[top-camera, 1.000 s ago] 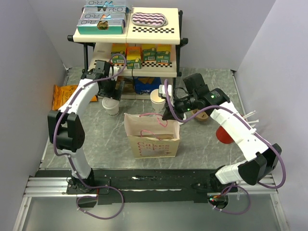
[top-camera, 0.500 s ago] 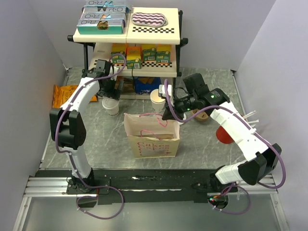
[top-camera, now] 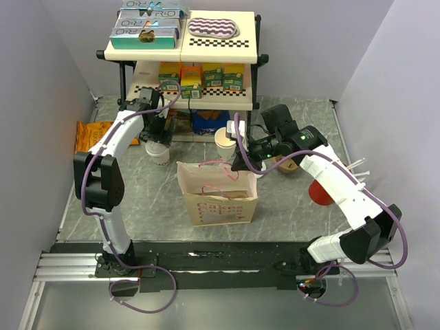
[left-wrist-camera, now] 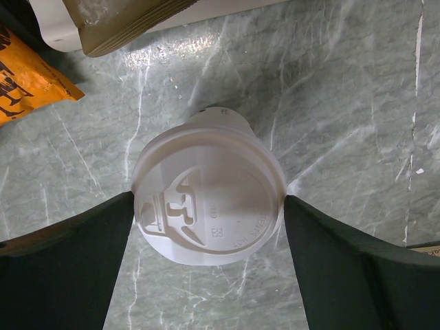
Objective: Pack the takeout coffee
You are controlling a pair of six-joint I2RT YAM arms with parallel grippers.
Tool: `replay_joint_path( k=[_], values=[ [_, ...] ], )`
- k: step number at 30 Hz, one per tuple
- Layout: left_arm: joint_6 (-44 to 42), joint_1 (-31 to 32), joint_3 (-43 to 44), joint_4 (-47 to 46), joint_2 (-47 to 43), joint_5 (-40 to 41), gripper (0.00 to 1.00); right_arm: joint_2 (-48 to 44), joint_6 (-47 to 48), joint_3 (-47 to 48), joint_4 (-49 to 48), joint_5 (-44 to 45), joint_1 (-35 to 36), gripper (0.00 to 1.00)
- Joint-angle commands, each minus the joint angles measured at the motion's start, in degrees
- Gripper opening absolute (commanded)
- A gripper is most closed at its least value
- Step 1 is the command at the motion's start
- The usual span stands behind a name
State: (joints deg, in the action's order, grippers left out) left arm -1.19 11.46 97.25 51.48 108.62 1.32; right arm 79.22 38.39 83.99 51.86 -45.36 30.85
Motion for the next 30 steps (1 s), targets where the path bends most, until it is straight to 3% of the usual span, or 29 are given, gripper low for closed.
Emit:
replay_joint_path(
  k=[1,12,16,21,30],
  values=[
    [0.8,0.0,1.3,0.6,-0.4,-0.2,0.92,0.4,-0.3,1.7,-1.2,0.4,-0.4,0.0],
    [0.1,0.0,0.5,0.8,-2.2,0.4,0.84,0.2,-0.3,1.4,-1.6,0.5,-0.4,0.0],
    [-1.3,-0.1,0.1,1.9,-3.9,1.0,0.59,0.1,-0.4,0.7,-1.9,0.9,-0.4,0.0],
    [-2.8,-0.1,-0.7,5.6,-5.5,1.1,0.51,-0.1,-0.5,0.1,-2.5,1.1,-0.4,0.0],
    [-3.2,-0.4,-2.9,6.1,-8.7,1.8,0.51,-0.6,-0.8,0.2,-2.9,0.7,-0.4,0.0]
  ],
)
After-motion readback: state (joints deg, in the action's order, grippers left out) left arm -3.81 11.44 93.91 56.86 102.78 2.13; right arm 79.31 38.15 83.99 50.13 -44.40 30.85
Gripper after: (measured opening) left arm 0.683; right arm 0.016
